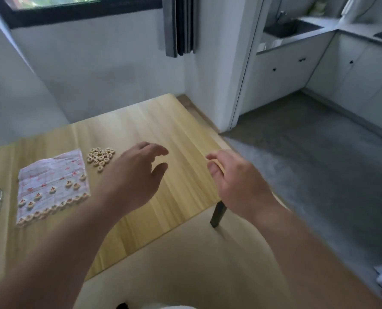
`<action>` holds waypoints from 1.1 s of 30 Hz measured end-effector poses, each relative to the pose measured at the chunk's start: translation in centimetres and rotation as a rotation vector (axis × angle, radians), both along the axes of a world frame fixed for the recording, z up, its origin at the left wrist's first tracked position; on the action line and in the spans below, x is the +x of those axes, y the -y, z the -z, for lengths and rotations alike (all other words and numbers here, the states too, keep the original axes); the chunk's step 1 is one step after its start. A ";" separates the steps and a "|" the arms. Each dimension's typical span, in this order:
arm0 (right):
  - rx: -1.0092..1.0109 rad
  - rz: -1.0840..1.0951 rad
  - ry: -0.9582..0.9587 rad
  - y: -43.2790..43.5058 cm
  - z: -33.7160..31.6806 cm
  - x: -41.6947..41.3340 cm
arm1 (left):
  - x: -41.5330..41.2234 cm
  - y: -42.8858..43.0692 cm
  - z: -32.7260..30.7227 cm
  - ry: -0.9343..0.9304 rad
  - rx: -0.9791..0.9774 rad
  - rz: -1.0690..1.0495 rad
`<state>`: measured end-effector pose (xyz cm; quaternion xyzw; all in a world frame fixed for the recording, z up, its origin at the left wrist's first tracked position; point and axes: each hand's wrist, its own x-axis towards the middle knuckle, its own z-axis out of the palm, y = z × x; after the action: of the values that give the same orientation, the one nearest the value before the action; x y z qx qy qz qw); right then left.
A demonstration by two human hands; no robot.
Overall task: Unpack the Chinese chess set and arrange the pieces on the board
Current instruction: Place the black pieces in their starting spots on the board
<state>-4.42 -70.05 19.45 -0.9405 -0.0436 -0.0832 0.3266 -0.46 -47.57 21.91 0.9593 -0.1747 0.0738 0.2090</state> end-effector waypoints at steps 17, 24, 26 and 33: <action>-0.074 -0.132 0.072 30.7 -2.3 16.4 | 13.9 31.3 0.2 0.001 -0.032 -0.089; -0.054 -0.144 0.077 40.6 -3.9 29.8 | 26.3 41.7 -1.3 -0.037 -0.002 -0.081; -0.028 -0.158 0.069 43.0 -4.0 34.6 | 30.6 44.3 -1.8 -0.019 0.007 -0.108; -0.033 -0.327 0.124 47.4 -2.2 53.3 | 45.4 50.1 -0.7 0.017 0.025 -0.249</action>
<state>48.83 -117.41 21.63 -0.9191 -0.2176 -0.0863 0.3170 44.96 -97.70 22.66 0.9754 -0.0570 0.1053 0.1850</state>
